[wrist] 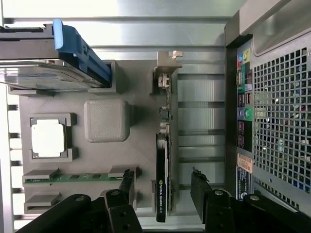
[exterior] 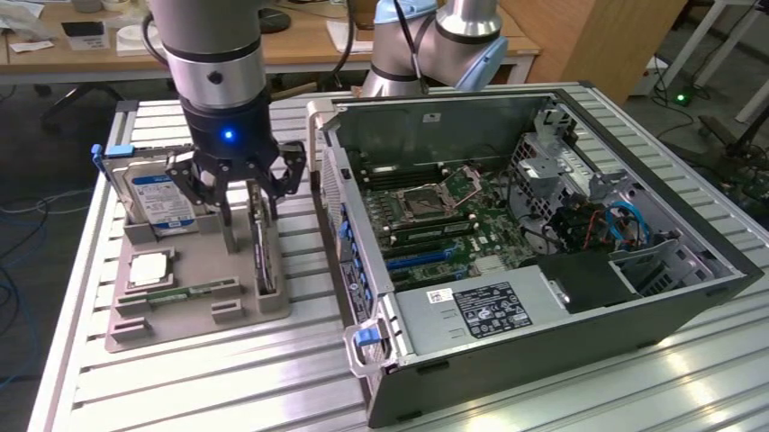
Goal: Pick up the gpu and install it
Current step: 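Pick up the gpu and move the gpu toward the slot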
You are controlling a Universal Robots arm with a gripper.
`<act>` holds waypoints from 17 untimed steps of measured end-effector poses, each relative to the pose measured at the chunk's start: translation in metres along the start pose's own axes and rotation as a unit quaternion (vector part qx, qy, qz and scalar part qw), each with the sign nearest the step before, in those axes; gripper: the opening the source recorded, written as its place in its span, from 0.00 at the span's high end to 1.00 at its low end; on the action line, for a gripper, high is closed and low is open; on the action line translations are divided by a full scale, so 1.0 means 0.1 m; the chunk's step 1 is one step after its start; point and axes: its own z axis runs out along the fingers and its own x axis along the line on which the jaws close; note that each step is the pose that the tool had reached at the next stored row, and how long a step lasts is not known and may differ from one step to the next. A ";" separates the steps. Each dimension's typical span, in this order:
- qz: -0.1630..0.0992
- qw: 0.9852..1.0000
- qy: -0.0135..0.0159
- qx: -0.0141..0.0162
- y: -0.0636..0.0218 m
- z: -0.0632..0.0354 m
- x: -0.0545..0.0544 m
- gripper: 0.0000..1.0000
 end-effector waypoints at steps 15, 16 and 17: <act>0.000 1.000 0.001 0.000 -0.021 0.071 -0.03 0.41; 0.000 1.000 0.002 0.000 -0.022 0.077 -0.03 0.41; 0.000 1.000 0.002 0.000 -0.023 0.084 -0.03 0.41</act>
